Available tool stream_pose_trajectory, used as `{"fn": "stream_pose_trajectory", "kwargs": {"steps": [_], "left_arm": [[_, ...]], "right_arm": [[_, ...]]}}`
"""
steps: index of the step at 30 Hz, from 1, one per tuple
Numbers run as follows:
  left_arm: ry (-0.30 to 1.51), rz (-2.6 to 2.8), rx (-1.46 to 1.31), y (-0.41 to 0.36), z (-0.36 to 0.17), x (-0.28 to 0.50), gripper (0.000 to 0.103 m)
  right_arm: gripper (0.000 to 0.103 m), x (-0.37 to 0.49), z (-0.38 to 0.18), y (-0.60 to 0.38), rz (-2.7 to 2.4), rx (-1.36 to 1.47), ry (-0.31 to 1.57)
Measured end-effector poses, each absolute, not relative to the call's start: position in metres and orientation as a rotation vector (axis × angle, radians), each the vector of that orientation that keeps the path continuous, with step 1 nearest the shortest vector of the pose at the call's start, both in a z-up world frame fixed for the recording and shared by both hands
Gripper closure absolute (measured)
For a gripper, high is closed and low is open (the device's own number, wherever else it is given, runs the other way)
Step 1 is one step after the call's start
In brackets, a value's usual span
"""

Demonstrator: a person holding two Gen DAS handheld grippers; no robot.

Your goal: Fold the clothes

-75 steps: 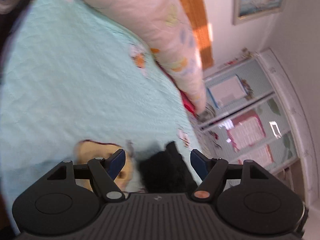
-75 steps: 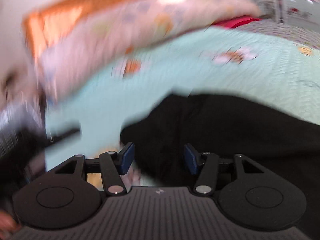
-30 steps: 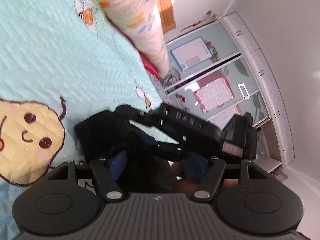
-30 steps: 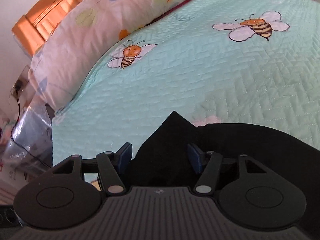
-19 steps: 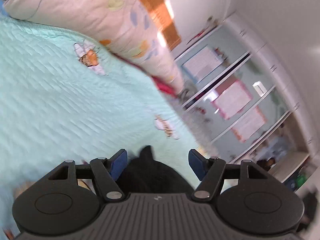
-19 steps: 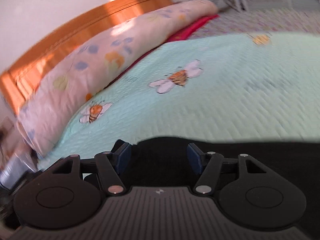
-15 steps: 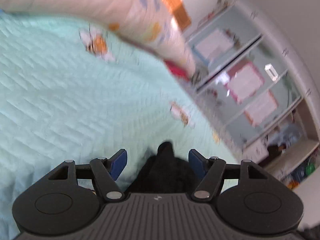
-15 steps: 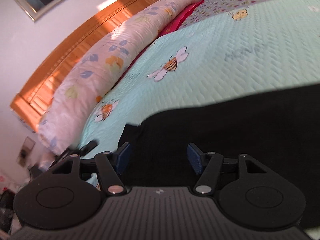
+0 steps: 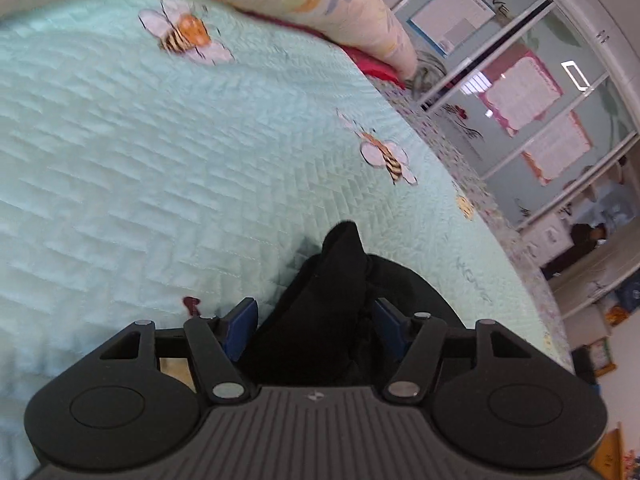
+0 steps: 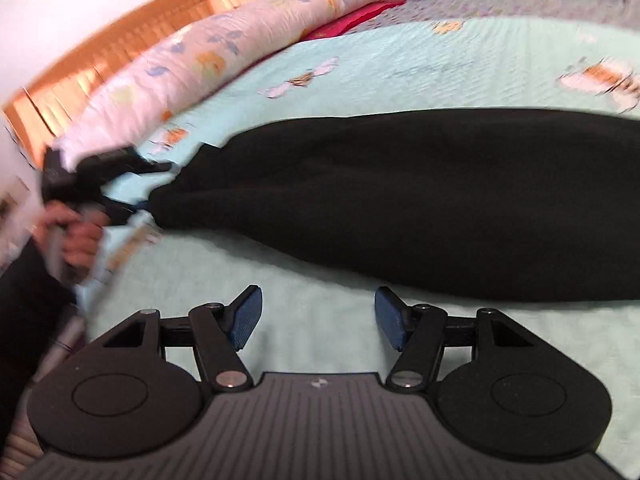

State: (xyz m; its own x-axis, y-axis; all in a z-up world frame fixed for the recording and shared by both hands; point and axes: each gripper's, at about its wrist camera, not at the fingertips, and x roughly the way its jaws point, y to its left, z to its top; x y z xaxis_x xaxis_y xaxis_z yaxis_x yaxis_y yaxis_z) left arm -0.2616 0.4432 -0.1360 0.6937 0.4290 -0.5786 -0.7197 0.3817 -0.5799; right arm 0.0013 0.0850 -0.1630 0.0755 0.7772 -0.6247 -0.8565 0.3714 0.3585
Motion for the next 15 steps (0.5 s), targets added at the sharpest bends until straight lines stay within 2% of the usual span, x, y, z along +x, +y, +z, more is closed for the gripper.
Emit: {"fn": "stream_pose_trajectory", "kwargs": {"steps": [5, 7, 12, 15], "left_arm": [[0.275, 0.760, -0.849, 0.395, -0.100, -0.275, 0.037], [0.304, 0.716, -0.857, 0.375, -0.101, -0.265, 0.037], [0.417, 0.618, -0.875, 0.338, -0.121, -0.225, 0.037], [0.463, 0.595, -0.896, 0.329, -0.131, -0.203, 0.037]], "right_arm": [[0.040, 0.032, -0.173, 0.044, 1.082, -0.003, 0.834], [0.040, 0.045, -0.173, 0.042, 1.068, 0.074, 0.826], [0.040, 0.076, -0.149, 0.051, 1.051, 0.226, 0.665], [0.039, 0.102, -0.149, 0.050, 1.027, 0.365, 0.722]]}}
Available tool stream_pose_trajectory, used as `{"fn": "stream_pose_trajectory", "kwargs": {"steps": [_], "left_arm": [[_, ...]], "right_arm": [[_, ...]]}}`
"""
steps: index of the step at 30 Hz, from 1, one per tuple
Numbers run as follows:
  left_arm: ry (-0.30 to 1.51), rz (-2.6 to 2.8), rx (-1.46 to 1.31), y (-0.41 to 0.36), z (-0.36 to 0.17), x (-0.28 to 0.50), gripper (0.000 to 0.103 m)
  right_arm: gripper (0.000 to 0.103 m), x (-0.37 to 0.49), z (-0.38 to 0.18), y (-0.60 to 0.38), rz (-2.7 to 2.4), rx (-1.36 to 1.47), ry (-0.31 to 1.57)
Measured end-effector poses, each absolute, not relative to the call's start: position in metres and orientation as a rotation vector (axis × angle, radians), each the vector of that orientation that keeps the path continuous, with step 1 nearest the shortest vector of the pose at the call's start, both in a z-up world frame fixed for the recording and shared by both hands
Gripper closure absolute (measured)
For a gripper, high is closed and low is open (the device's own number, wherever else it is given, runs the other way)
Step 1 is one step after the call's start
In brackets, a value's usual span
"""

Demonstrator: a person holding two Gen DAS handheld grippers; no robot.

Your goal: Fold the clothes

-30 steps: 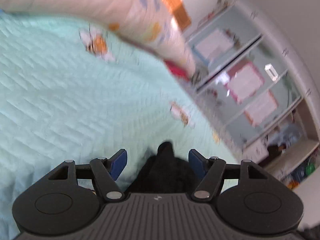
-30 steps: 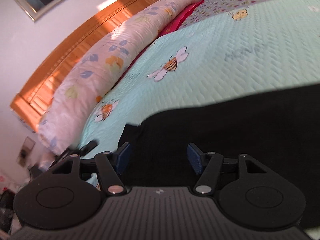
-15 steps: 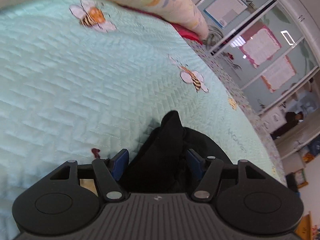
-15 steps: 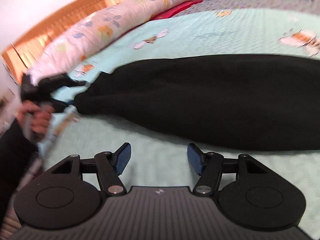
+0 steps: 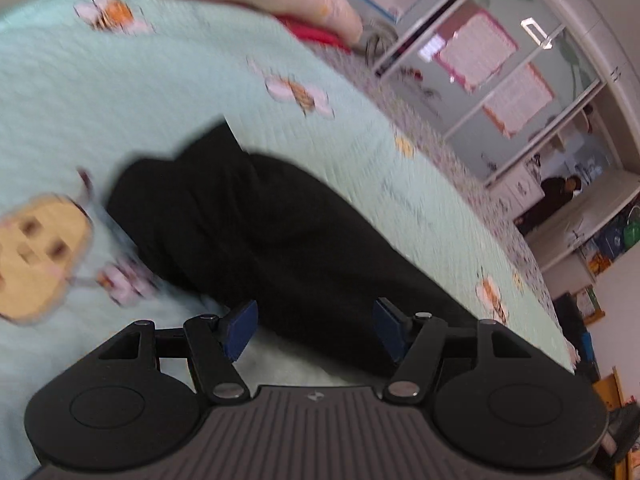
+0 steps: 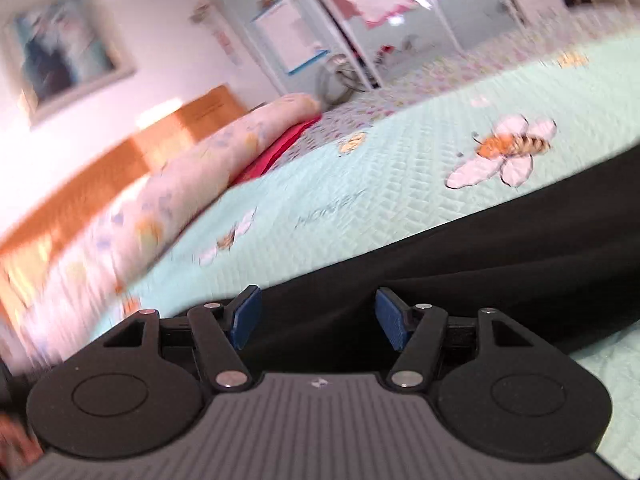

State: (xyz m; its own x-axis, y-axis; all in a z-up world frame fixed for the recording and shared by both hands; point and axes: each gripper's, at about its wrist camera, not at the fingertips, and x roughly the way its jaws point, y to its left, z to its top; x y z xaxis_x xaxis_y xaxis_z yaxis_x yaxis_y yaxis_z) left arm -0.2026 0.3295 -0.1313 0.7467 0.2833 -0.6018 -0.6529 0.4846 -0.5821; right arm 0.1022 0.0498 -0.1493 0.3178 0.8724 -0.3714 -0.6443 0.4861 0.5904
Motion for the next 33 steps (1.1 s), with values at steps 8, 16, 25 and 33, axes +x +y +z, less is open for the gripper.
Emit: {"fn": "stream_pose_trajectory", "kwargs": {"steps": [8, 16, 25, 33], "left_arm": [[0.532, 0.541, -0.842, 0.319, -0.138, -0.158, 0.037], [0.540, 0.580, -0.923, 0.348, -0.135, -0.124, 0.037], [0.535, 0.569, -1.000, 0.365, -0.129, -0.114, 0.037], [0.532, 0.556, -1.006, 0.365, -0.131, -0.116, 0.037]], "right_arm": [[0.034, 0.100, -0.179, 0.026, 1.094, 0.567, 0.860], [0.033, 0.067, -0.182, 0.068, 1.366, 0.311, 0.848], [0.034, 0.021, -0.173, 0.144, 1.412, -0.159, 0.568], [0.061, 0.008, -0.179, 0.183, 1.427, -0.328, 0.512]]}}
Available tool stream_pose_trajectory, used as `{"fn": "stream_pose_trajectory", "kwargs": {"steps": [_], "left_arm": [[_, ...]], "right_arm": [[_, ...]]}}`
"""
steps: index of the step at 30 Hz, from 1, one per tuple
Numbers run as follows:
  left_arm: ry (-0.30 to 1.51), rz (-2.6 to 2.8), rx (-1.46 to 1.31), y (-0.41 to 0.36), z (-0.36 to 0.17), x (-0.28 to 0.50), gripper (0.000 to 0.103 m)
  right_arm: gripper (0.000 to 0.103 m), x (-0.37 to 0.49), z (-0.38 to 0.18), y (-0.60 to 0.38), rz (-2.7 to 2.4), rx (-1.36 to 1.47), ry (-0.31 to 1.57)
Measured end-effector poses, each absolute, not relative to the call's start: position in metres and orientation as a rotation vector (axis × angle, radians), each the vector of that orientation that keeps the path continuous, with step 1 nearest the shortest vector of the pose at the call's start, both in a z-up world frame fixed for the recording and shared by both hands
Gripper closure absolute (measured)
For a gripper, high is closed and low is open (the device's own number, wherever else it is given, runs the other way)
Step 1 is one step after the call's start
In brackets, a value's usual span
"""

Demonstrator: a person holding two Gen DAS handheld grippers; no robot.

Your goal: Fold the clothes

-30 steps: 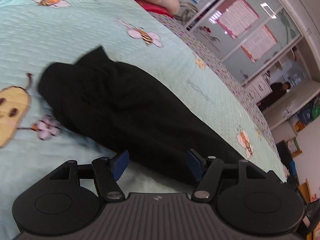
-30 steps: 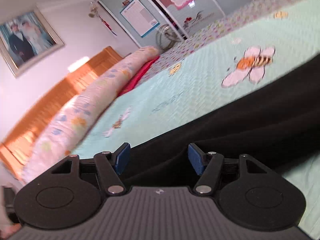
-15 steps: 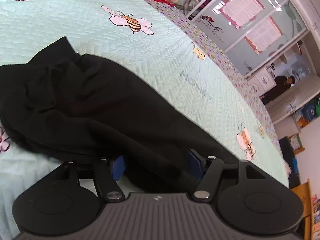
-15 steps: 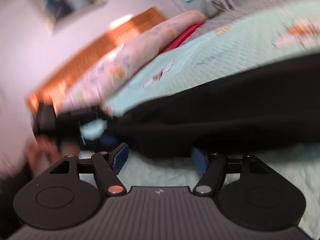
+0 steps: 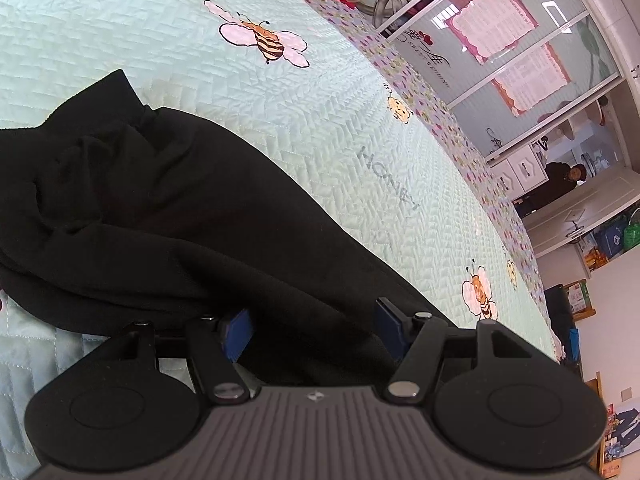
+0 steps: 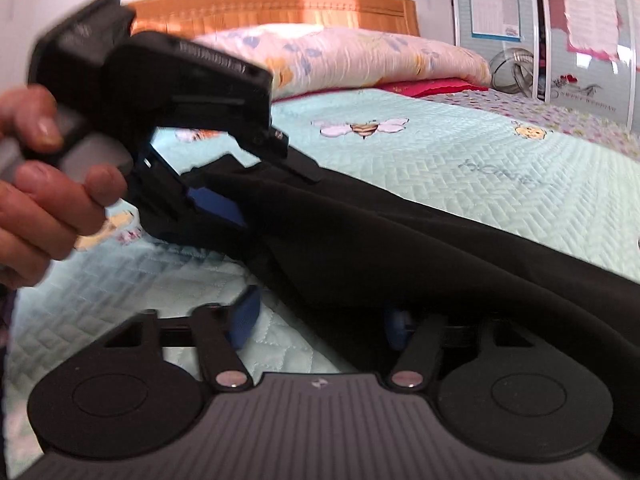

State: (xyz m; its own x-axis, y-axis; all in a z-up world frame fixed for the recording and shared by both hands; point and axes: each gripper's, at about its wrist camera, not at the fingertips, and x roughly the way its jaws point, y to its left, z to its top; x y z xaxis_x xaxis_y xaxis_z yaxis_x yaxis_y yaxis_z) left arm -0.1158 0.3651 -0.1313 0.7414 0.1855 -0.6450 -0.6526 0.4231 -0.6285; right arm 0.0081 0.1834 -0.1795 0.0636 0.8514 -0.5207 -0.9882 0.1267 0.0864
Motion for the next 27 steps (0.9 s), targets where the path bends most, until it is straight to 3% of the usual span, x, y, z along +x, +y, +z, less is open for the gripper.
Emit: {"fn": "stream_pose_trajectory", "kwargs": {"steps": [3, 5, 9, 15, 20, 23, 24, 25, 27], "left_arm": [[0.529, 0.551, -1.007, 0.365, -0.130, -0.118, 0.037], [0.528, 0.547, -1.007, 0.365, -0.130, -0.119, 0.037], [0.522, 0.529, -1.007, 0.361, -0.120, -0.124, 0.037], [0.498, 0.470, -0.950, 0.329, -0.094, -0.163, 0.032], [0.533, 0.520, -1.003, 0.321, -0.114, -0.180, 0.033], [0.541, 0.528, -1.022, 0.316, -0.119, -0.187, 0.033], [0.543, 0.530, -1.019, 0.316, -0.119, -0.187, 0.033], [0.544, 0.532, -1.016, 0.315, -0.119, -0.187, 0.033], [0.545, 0.533, -1.018, 0.315, -0.119, -0.185, 0.033]], "right_arm": [[0.079, 0.010, -0.180, 0.189, 1.410, -0.307, 0.536], [0.082, 0.015, -0.180, 0.189, 1.400, -0.271, 0.553], [0.100, 0.013, -0.173, 0.181, 1.407, -0.242, 0.521], [0.102, -0.034, -0.125, 0.126, 1.574, -0.302, 0.358], [0.098, -0.022, -0.157, 0.123, 1.529, -0.331, 0.475], [0.073, 0.001, -0.164, 0.115, 1.450, -0.166, 0.543], [0.055, 0.006, -0.163, 0.112, 1.432, -0.119, 0.558], [0.047, 0.010, -0.163, 0.111, 1.431, -0.088, 0.587], [0.047, 0.013, -0.164, 0.109, 1.448, -0.032, 0.624]]}}
